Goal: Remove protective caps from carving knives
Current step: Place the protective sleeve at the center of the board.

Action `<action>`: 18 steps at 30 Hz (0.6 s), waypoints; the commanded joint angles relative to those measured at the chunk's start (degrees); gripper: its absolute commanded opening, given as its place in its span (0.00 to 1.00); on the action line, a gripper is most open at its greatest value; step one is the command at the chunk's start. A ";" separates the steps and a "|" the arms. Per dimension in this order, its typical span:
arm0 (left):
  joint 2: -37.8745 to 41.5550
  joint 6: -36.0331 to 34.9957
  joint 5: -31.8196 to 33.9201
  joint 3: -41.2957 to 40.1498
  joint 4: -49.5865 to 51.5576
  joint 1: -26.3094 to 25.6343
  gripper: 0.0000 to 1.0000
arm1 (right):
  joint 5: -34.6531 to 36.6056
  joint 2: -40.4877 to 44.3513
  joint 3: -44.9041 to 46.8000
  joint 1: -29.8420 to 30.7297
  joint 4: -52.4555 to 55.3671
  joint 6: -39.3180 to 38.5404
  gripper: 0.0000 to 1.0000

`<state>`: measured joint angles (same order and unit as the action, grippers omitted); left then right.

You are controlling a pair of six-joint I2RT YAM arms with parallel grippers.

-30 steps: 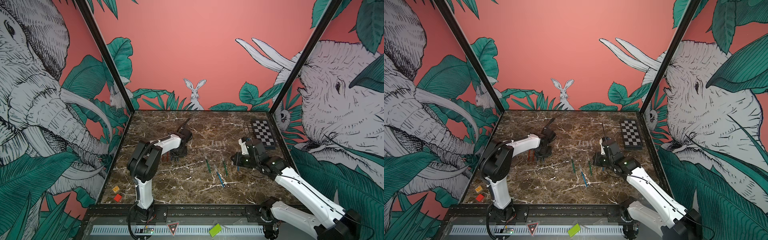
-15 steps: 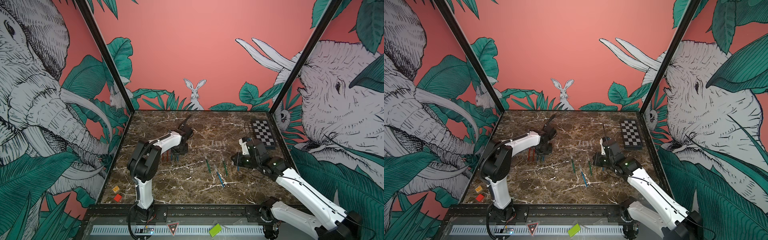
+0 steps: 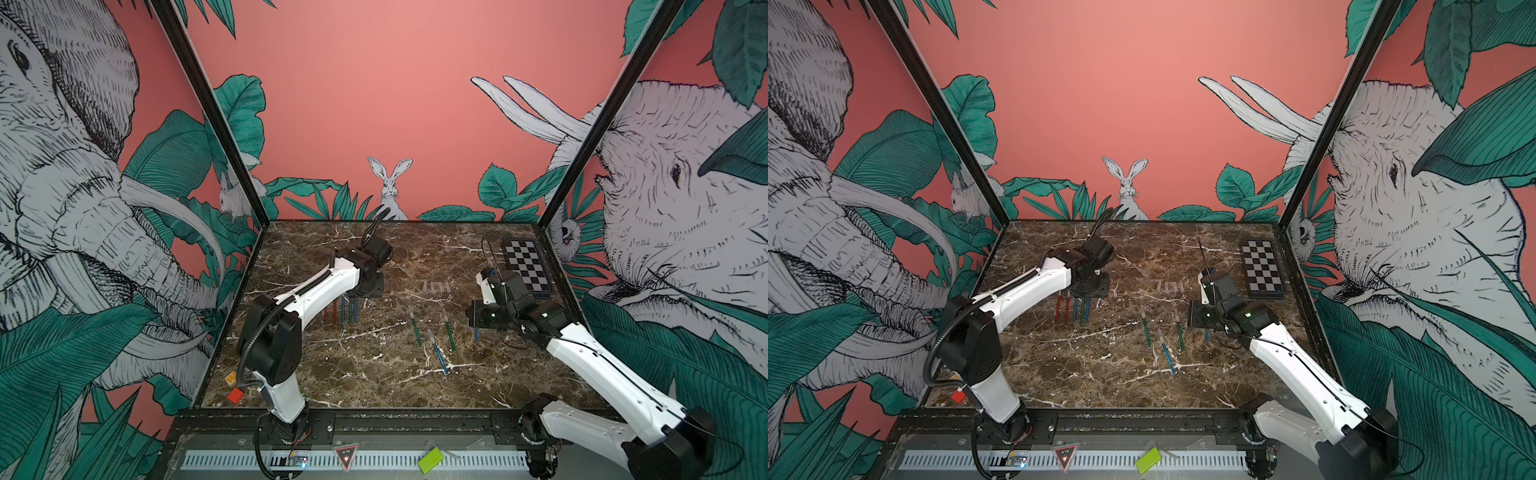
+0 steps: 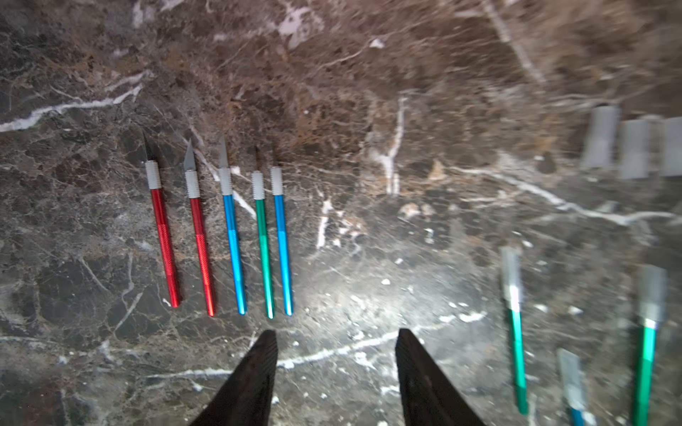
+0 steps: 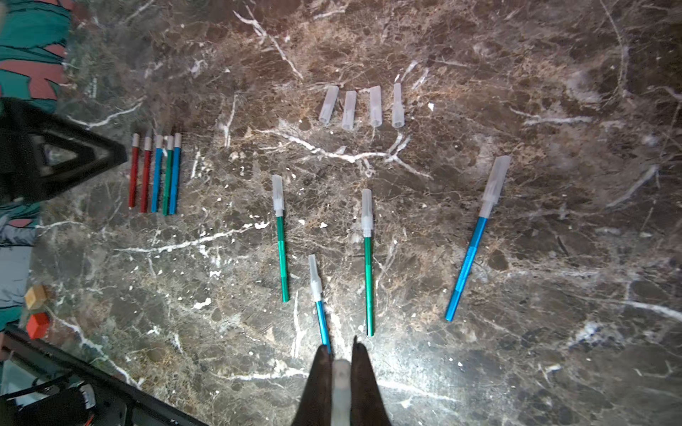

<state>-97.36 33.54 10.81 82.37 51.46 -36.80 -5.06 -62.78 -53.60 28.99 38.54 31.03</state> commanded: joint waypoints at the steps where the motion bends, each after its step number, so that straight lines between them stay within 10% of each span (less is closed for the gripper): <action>1: 3.98 2.11 1.34 -0.62 3.75 -2.48 0.62 | 1.42 -4.92 -2.89 -2.41 1.32 -4.63 0.00; 18: 15.17 13.10 -4.19 -17.57 -5.11 -8.00 0.73 | 6.54 -41.18 -29.42 -7.53 8.39 -11.74 0.00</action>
<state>-83.92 43.33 7.03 66.28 47.59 -44.10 -1.21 -100.18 -80.03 21.93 43.31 21.52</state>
